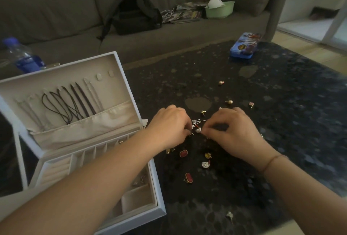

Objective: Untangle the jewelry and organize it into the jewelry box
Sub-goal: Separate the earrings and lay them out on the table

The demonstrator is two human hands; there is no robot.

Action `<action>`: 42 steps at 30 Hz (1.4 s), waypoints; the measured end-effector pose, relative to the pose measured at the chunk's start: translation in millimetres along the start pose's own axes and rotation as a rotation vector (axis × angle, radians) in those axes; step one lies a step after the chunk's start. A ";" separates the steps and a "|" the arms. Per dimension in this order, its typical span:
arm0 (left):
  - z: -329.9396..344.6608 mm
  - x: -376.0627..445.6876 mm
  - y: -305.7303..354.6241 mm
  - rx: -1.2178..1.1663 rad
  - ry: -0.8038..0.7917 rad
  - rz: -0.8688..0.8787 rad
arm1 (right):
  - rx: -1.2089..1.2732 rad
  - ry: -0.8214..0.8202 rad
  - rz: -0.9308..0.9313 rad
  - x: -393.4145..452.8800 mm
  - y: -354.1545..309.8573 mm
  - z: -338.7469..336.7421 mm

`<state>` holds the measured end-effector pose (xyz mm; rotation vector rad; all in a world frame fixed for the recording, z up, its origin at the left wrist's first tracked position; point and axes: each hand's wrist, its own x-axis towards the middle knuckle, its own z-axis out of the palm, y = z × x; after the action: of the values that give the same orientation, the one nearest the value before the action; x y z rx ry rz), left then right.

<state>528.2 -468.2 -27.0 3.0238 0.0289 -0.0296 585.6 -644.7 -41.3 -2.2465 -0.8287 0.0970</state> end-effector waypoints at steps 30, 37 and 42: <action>-32.5 -98.2 -24.9 -0.401 0.498 0.047 | 1.634 -0.303 0.841 -14.1 -79.2 15.5; -25.0 -167.0 -102.1 -0.255 0.305 -0.068 | 1.295 -0.329 0.631 -4.2 -106.3 29.3; -17.3 -192.9 -117.7 -0.206 0.259 -0.050 | 0.829 -0.329 0.325 -0.4 -134.4 39.0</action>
<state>333.3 -352.7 -19.6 2.7995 0.1224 0.3388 501.7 -550.2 18.8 -1.5570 -0.4432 0.8228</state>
